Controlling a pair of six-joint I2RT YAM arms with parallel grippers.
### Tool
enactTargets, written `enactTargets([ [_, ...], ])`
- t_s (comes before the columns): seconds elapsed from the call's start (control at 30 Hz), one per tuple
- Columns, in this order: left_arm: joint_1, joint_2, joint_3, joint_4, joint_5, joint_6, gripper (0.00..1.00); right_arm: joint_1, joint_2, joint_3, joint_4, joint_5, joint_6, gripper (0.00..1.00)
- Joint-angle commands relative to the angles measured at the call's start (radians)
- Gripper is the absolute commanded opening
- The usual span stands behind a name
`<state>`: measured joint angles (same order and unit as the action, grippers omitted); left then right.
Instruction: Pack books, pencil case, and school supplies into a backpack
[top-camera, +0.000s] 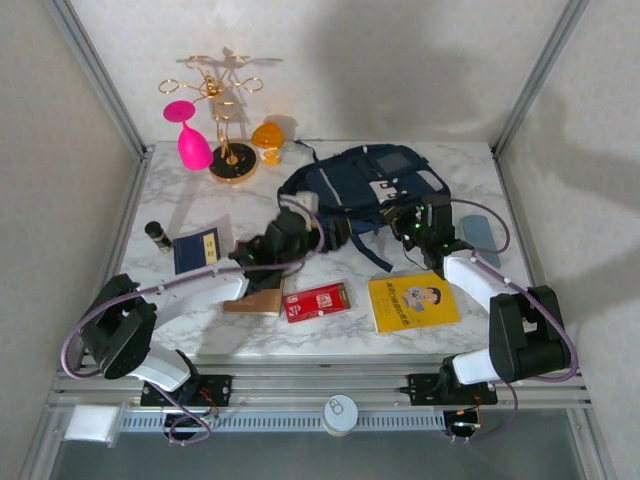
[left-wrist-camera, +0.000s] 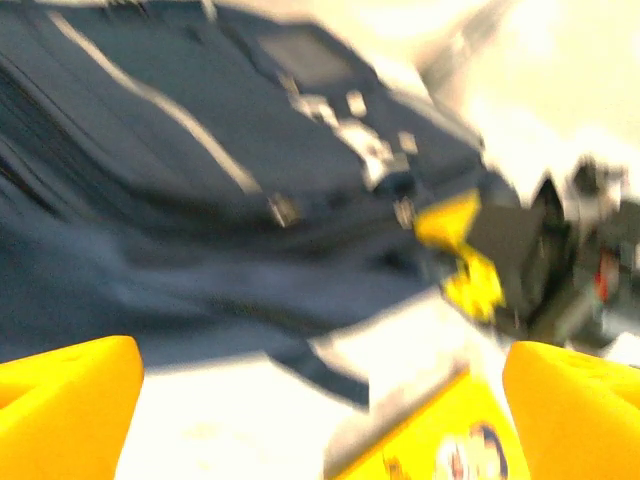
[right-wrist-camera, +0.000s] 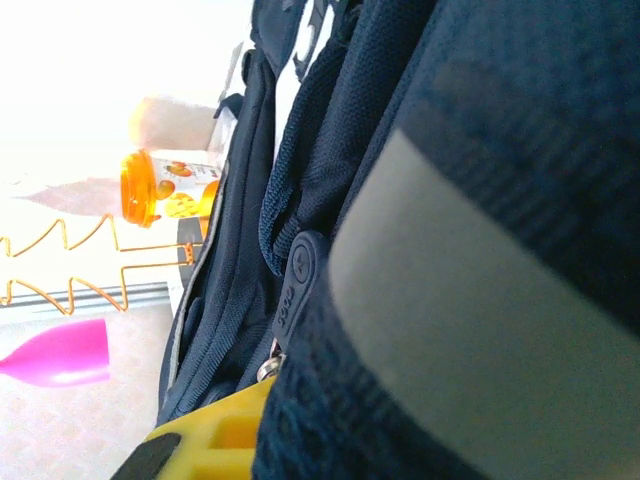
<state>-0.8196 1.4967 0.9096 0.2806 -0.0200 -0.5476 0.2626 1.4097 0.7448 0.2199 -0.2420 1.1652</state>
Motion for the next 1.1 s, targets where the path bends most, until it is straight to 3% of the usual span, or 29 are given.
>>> enactTargets([
  [0.0,-0.084,0.064,-0.042,0.094,-0.018,0.025,0.88,0.018,-0.049,0.006,0.072,-0.014,0.051,0.04],
  [0.07,-0.112,0.135,-0.025,0.148,-0.017,0.03,0.84,0.021,-0.053,0.01,0.065,-0.019,0.057,0.04],
  [0.17,-0.126,0.239,-0.012,0.281,0.018,0.006,0.7,0.026,-0.062,0.01,0.06,-0.017,0.062,0.03],
  [0.33,-0.156,0.403,0.095,0.359,-0.001,0.051,0.68,0.03,-0.061,0.001,0.07,-0.028,0.079,0.03],
  [0.43,-0.162,0.477,0.155,0.373,-0.073,0.085,0.65,0.032,-0.068,0.004,0.065,-0.024,0.071,0.03],
  [0.7,-0.161,0.565,0.223,0.395,-0.273,0.085,0.57,0.033,-0.07,0.001,0.059,-0.019,0.068,0.02],
  [0.93,-0.144,0.624,0.301,0.4,-0.266,0.099,0.45,0.036,-0.065,0.017,0.046,-0.016,0.051,0.02],
  [1.07,-0.138,0.649,0.343,0.382,-0.29,0.11,0.43,0.036,-0.073,0.005,0.049,-0.007,0.054,0.02],
])
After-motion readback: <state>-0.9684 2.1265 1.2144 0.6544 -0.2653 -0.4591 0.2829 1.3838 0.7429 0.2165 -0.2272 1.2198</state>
